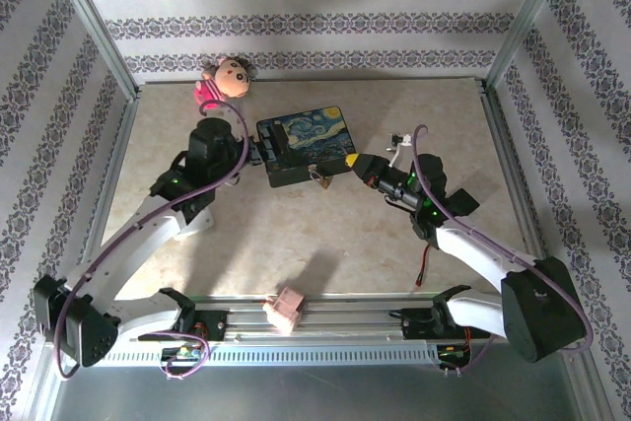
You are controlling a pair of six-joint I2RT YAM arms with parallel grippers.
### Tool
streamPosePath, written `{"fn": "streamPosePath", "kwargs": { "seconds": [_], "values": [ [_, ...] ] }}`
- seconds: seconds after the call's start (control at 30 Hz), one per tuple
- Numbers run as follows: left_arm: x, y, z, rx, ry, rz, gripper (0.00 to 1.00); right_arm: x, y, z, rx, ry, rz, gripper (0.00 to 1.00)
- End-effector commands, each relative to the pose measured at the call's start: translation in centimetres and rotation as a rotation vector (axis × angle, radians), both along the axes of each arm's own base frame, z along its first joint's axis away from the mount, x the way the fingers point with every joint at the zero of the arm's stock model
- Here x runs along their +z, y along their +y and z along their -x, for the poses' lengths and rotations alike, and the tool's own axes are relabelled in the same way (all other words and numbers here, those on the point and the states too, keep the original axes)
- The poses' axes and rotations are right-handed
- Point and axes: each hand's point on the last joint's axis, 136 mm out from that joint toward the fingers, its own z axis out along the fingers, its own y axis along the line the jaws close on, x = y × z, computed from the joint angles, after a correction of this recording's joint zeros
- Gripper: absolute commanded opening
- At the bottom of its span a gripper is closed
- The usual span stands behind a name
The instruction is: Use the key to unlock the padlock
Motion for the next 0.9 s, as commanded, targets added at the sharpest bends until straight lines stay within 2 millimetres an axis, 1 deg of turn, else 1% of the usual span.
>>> {"fn": "streamPosePath", "kwargs": {
  "seconds": [0.0, 0.03, 0.1, 0.2, 0.27, 0.33, 0.37, 0.53, 0.67, 0.77, 0.87],
  "values": [
    [-2.1, -0.9, -0.8, 0.079, 0.023, -0.018, 1.0, 0.4, -1.2, 0.1, -0.046, -0.021, -0.022, 0.0],
    [-3.2, -1.3, -0.9, 0.087, 0.047, -0.048, 0.99, 0.2, -1.5, 0.1, -0.056, -0.019, -0.023, 0.0],
    [-4.7, -2.3, -0.9, 0.103, 0.065, -0.111, 0.97, -0.3, -2.1, 0.2, -0.072, -0.011, -0.02, 0.0],
    [-7.2, -3.1, -1.2, 0.159, 0.101, -0.195, 0.93, -1.2, -3.4, 0.4, -0.103, 0.002, -0.016, 0.0],
    [-8.7, -3.6, -1.4, 0.2, 0.121, -0.266, 0.93, -2.1, -4.4, 0.5, -0.127, 0.02, -0.009, 0.0],
    [-9.9, -4.2, -1.7, 0.23, 0.134, -0.343, 0.94, -2.3, -5.0, 0.6, -0.138, 0.021, 0.002, 0.0],
    [-10.5, -4.7, -1.7, 0.242, 0.148, -0.377, 0.95, -3.8, -5.5, 1.0, -0.146, 0.05, 0.017, 0.0],
    [-13.2, -7.1, -1.9, 0.255, 0.183, -0.454, 0.98, -5.1, -7.0, 1.4, -0.175, 0.079, 0.038, 0.0],
    [-15.3, -8.2, -2.6, 0.252, 0.197, -0.472, 0.99, -5.8, -8.1, 1.6, -0.203, 0.102, 0.05, 0.0],
    [-16.2, -8.3, -3.1, 0.268, 0.184, -0.489, 0.99, -6.3, -8.7, 1.8, -0.223, 0.115, 0.057, 0.0],
    [-16.8, -8.0, -3.5, 0.294, 0.186, -0.533, 0.99, -6.5, -9.0, 1.9, -0.233, 0.108, 0.07, 0.0]
  ]
}}
